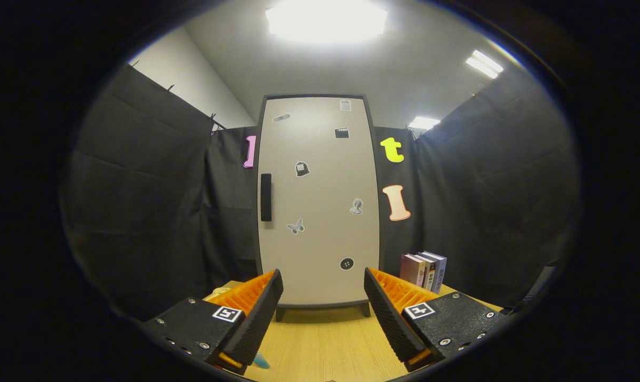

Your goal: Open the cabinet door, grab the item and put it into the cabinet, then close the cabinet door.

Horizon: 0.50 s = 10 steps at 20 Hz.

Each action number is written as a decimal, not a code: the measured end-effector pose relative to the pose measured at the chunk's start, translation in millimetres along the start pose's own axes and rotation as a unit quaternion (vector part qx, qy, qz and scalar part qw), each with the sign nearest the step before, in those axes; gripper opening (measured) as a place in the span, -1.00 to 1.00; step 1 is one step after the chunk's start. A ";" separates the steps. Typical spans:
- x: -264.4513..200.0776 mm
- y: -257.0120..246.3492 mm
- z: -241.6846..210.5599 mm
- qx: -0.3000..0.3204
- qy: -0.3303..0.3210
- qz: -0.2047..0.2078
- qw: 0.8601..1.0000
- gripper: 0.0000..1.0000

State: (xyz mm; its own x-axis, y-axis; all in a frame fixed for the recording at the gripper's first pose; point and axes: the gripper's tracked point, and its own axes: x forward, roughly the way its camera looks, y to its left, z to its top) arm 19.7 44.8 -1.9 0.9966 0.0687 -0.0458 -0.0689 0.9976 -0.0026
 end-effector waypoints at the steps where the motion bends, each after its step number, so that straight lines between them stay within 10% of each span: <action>1: 7.1 3.4 5.8 0.000 -0.003 0.004 1.000 0.90; 10: 80.6 36.8 39.8 0.002 -0.015 0.029 0.999 0.90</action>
State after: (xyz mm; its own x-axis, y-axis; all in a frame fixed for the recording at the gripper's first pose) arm 99.3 87.2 34.1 0.9918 0.1267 -0.0156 -0.1266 0.9919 0.0031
